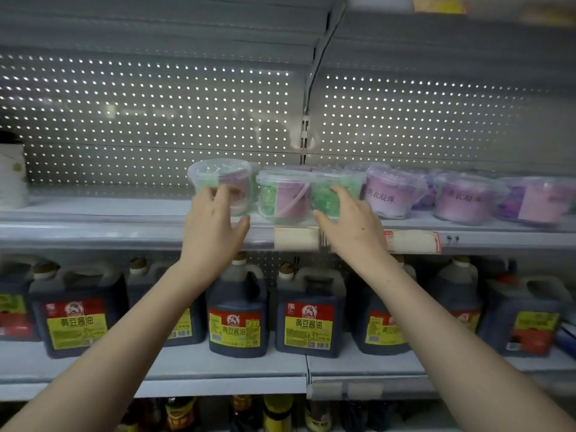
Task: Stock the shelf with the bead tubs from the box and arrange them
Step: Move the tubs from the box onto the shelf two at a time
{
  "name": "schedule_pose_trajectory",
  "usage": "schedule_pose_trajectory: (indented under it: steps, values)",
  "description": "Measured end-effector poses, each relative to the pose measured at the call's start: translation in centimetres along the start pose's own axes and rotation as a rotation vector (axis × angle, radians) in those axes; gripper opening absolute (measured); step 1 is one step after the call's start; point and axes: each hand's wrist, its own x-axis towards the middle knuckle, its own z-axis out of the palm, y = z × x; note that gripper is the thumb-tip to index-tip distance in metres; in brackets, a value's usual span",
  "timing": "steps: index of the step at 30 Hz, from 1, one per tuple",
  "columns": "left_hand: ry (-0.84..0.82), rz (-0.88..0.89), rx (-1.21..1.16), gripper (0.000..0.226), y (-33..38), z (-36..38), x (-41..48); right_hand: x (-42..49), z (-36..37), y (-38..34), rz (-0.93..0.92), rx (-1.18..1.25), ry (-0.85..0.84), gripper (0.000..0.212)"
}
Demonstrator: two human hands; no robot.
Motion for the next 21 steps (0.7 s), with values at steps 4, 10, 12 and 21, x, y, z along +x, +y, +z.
schedule_pose_trajectory:
  steps: [4,10,12,21]
  values:
    - [-0.083,0.124,0.065,0.033,3.3,1.8,-2.0,-2.7,-1.3,3.6,0.029,-0.109,-0.005,0.052]
    - [-0.268,0.355,0.24,0.022,8.5,6.7,-5.2,-7.9,-3.7,11.3,0.072,-0.312,-0.032,0.038]
    - [-0.297,0.403,0.261,0.02,10.6,8.6,-6.4,-10.0,-4.5,14.4,0.111,-0.363,-0.059,0.04]
    - [-0.463,0.585,0.189,0.022,23.5,17.5,-11.5,-18.0,-9.6,28.0,0.309,-0.5,-0.165,0.037]
